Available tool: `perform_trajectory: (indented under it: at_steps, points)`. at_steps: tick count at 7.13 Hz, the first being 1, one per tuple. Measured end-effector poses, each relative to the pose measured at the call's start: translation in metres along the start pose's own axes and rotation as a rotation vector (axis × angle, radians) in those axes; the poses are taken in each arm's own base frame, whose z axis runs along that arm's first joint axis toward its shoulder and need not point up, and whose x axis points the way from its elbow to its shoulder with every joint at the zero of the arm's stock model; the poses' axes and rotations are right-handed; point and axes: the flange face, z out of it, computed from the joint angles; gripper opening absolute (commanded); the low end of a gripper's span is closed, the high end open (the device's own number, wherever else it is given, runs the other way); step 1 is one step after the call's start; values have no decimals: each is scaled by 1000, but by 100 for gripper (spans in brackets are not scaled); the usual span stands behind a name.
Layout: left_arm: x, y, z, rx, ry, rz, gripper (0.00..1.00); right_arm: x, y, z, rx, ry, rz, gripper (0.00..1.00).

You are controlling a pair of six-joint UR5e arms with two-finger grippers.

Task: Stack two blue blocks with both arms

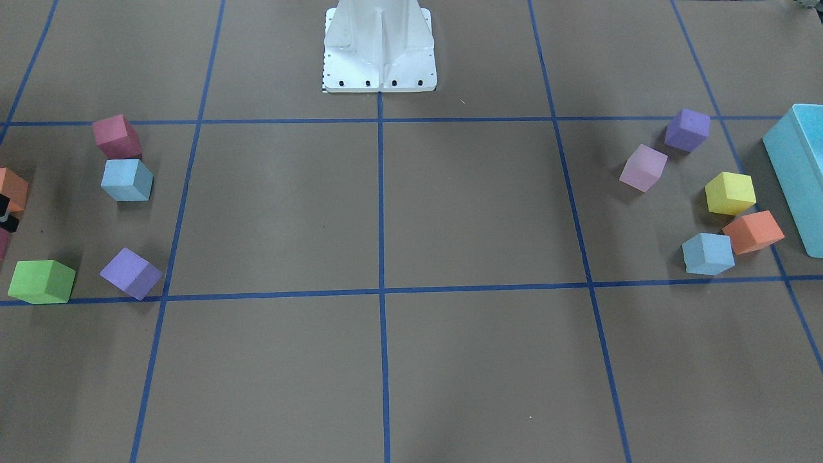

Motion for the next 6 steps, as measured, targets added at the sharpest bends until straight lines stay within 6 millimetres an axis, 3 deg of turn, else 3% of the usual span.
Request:
perform_trajectory:
  at_steps: [1,3,6]
  points:
    - [2,0,-1,4,0,4,98,-21,15,29,-22,12,11,100]
    - [3,-1,-3,7,-1,7,98,-55,38,60,-55,12,50,100]
    - [3,-1,-3,8,-1,7,98,-63,89,64,-96,10,77,100]
